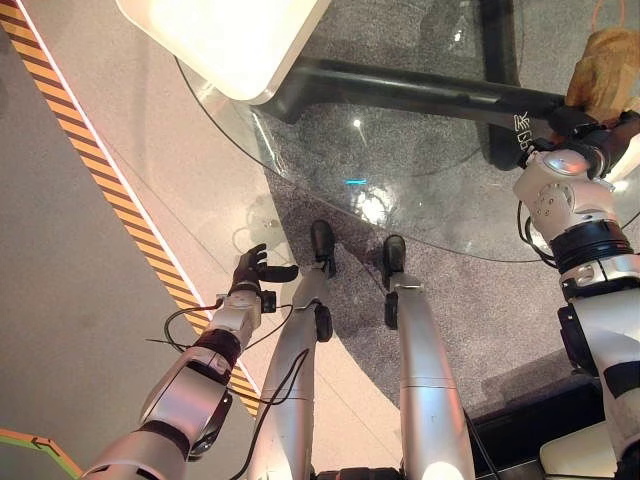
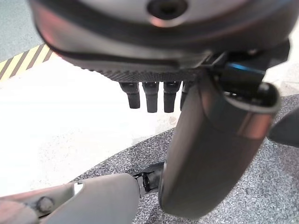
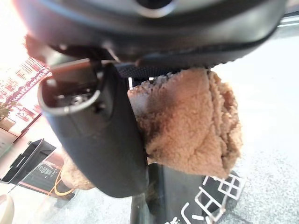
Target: Wipe the table with a cloth and put it in the basket.
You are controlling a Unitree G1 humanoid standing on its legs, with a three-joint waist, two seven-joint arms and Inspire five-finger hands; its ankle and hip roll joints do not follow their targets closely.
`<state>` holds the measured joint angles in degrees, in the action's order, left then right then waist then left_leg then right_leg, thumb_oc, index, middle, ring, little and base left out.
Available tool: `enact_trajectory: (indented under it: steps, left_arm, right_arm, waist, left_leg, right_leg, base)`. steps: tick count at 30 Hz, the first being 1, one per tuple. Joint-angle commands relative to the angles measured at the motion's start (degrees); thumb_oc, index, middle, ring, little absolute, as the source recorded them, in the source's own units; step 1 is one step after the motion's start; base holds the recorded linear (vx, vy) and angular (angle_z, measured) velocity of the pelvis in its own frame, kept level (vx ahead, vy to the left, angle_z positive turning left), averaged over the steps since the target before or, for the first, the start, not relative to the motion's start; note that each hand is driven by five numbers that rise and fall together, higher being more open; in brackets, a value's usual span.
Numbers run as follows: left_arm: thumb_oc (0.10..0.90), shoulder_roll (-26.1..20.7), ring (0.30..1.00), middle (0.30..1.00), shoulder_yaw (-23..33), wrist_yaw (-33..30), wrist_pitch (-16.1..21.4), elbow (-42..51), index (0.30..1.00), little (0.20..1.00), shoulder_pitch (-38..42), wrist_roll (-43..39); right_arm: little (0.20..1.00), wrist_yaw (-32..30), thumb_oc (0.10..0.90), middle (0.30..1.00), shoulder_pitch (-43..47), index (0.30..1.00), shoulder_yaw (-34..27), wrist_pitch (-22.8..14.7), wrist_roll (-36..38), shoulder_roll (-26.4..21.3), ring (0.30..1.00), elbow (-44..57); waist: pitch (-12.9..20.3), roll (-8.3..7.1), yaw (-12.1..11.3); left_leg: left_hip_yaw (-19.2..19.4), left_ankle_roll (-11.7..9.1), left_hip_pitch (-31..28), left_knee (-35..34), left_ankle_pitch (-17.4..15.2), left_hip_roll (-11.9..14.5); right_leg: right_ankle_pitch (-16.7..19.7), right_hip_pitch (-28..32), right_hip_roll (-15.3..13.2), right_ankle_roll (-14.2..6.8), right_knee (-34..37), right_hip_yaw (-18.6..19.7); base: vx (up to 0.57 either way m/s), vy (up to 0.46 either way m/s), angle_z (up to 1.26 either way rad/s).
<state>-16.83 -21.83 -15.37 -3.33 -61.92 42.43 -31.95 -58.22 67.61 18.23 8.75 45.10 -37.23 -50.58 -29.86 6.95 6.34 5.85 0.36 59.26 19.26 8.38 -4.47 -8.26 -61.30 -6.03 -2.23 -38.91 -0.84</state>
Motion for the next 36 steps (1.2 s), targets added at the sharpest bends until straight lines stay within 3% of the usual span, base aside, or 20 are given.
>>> enact_trajectory:
  steps: [1, 6, 8, 14, 15, 27, 36]
  left_arm:
    - [0.800, 0.6, 0.900, 0.900, 0.9, 0.2, 0.5, -3.7, 0.900, 0.900, -2.2, -1.6]
    - [0.800, 0.5, 0.900, 0.900, 1.2, 0.3, -0.5, -2.2, 0.900, 0.900, -2.1, -1.1]
    - [0.800, 0.3, 0.900, 0.900, 1.6, 0.4, -1.0, -1.5, 0.900, 0.900, -2.0, -0.5]
    - [0.800, 0.4, 0.900, 0.900, 2.0, -0.5, -1.7, 0.8, 0.900, 0.900, -2.1, 0.0]
    - [0.800, 0.3, 0.900, 0.900, 2.1, -0.8, -2.0, 1.9, 0.900, 0.900, -2.4, 0.3]
    - [0.800, 2.3, 0.900, 0.900, 0.6, -2.7, 0.0, 8.4, 0.900, 0.900, -8.3, 1.6]
    - [0.800, 1.9, 0.900, 0.900, 0.2, -1.4, 1.2, 9.1, 0.900, 0.900, -9.7, 2.4]
  right_arm:
    - [0.200, 1.4, 0.100, 0.300, -2.5, 0.300, 1.2, 1.3, -4.4, -5.6, 0.300, -1.4]
    - [0.200, 11.0, 0.100, 0.300, -0.4, 0.300, 4.5, 1.3, -11.6, -5.2, 0.300, 2.1]
    - [0.200, 16.2, 0.100, 0.300, 0.8, 0.300, 6.8, 4.2, -16.4, -4.8, 0.300, 4.4]
    - [0.200, 30.1, 0.100, 0.300, 1.9, 0.300, 12.8, 5.9, -22.5, -3.6, 0.300, 11.2]
    - [0.200, 31.7, 0.100, 0.300, 1.4, 0.300, 14.0, 8.0, -22.9, -3.0, 0.300, 15.1]
    - [0.200, 37.4, 0.100, 0.300, -4.5, 0.300, 20.4, 15.2, -26.3, 2.1, 0.300, 26.9]
    - [0.200, 38.9, 0.100, 0.300, -6.0, 0.300, 23.6, 15.5, -26.8, 4.0, 0.300, 26.6]
  waist:
    - [0.1, 3.95, 0.4]
    - [0.1, 4.22, 0.1]
    - [0.1, 4.18, -0.1]
    - [0.1, 4.23, -0.4]
    - [0.1, 4.22, -0.4]
    - [0.1, 5.52, -1.0]
    - [0.1, 5.99, -1.3]
  left_leg:
    - [-0.7, -0.4, -0.7, 5.5, -9.6, 0.3]
    - [-0.6, -0.5, -0.4, 5.4, -9.3, 0.2]
    - [-0.8, -0.6, -0.3, 5.5, -9.2, -0.1]
    - [-1.0, -0.8, -0.6, 4.8, -8.7, -0.4]
    - [-1.1, -0.9, -0.7, 4.8, -8.8, -0.6]
    - [-0.7, -1.1, -0.6, 4.9, -8.3, -0.9]
    - [-0.6, -1.2, -0.3, 5.8, -8.4, -0.9]
  right_leg:
    - [6.3, -1.7, 1.2, -4.0, 9.0, 2.5]
    - [6.2, -2.0, 1.1, -4.0, 8.7, 2.2]
    - [6.3, -1.8, 1.1, -4.0, 9.1, 2.3]
    - [6.4, -1.3, 1.3, -4.0, 10.1, 2.2]
    - [6.4, -1.3, 1.4, -3.9, 10.2, 2.2]
    - [6.6, -1.2, 1.4, -3.3, 11.3, 2.2]
    - [6.9, -1.4, 1.0, -3.1, 11.4, 2.1]
  base:
    - [0.00, 0.031, -0.01]
    - [0.00, 0.000, 0.00]
    - [0.00, 0.000, 0.00]
    - [-0.03, -0.003, -0.05]
    - [-0.04, -0.006, -0.07]
    - [-0.01, 0.011, -0.04]
    - [0.00, 0.006, 0.13]
